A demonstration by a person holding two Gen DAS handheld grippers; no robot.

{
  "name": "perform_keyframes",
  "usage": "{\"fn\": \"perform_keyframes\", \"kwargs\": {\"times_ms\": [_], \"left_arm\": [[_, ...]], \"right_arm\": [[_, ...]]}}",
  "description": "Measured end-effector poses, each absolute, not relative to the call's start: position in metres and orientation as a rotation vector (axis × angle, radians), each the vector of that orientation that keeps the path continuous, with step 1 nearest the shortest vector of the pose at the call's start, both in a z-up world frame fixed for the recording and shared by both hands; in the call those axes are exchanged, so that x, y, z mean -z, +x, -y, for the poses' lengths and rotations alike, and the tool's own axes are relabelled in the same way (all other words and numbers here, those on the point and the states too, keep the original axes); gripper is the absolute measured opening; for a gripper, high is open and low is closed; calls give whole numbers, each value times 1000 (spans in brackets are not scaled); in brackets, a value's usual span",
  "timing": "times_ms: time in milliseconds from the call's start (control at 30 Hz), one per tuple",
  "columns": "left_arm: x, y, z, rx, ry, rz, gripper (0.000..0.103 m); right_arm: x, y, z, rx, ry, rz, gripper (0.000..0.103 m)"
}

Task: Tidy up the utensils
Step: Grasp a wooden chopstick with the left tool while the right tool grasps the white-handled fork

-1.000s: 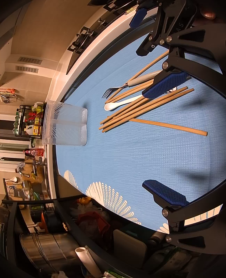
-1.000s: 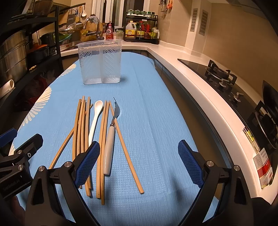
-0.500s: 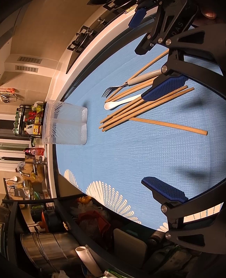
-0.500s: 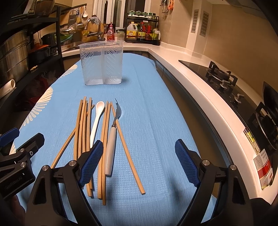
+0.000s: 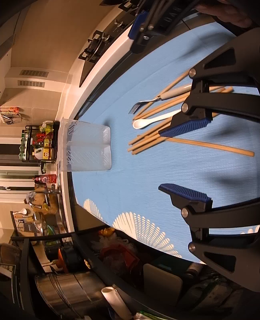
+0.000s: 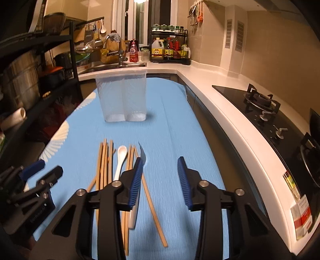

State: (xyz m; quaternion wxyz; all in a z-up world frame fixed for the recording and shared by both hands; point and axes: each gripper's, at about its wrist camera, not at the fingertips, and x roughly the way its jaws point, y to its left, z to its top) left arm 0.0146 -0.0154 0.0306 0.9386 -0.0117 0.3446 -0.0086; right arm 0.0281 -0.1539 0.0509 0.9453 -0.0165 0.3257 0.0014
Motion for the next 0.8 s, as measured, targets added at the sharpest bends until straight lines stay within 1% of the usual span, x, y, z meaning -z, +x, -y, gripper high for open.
{"fn": "perform_keyframes", "kwargs": {"times_ms": [100, 167, 233, 300, 433, 500, 533, 600, 700, 800], "left_arm": [[-33, 35, 20, 21, -16, -721, 34], [-35, 46, 23, 27, -6, -710, 31], [-38, 61, 23, 25, -8, -702, 30], [-39, 76, 19, 28, -27, -703, 26], [-34, 99, 14, 22, -35, -703, 25], [-25, 107, 12, 41, -52, -718, 22], [-19, 110, 10, 51, -73, -727, 22], [-7, 117, 10, 59, -90, -770, 22], [10, 127, 9, 95, -134, -845, 22], [16, 131, 9, 96, -139, -849, 22]], "right_arm": [[-66, 48, 152, -63, -33, -655, 35], [-72, 60, 147, -68, -61, -639, 38], [-73, 75, 141, -68, -102, -633, 46], [-70, 92, 136, -84, -100, -653, 47], [-52, 120, 135, -91, -97, -707, 47], [-37, 130, 135, -100, -74, -756, 44], [-30, 135, 136, -105, -63, -780, 37], [-14, 141, 138, -111, -42, -831, 27], [2, 148, 135, -131, -29, -885, 25], [11, 152, 132, -122, -28, -904, 25]]}}
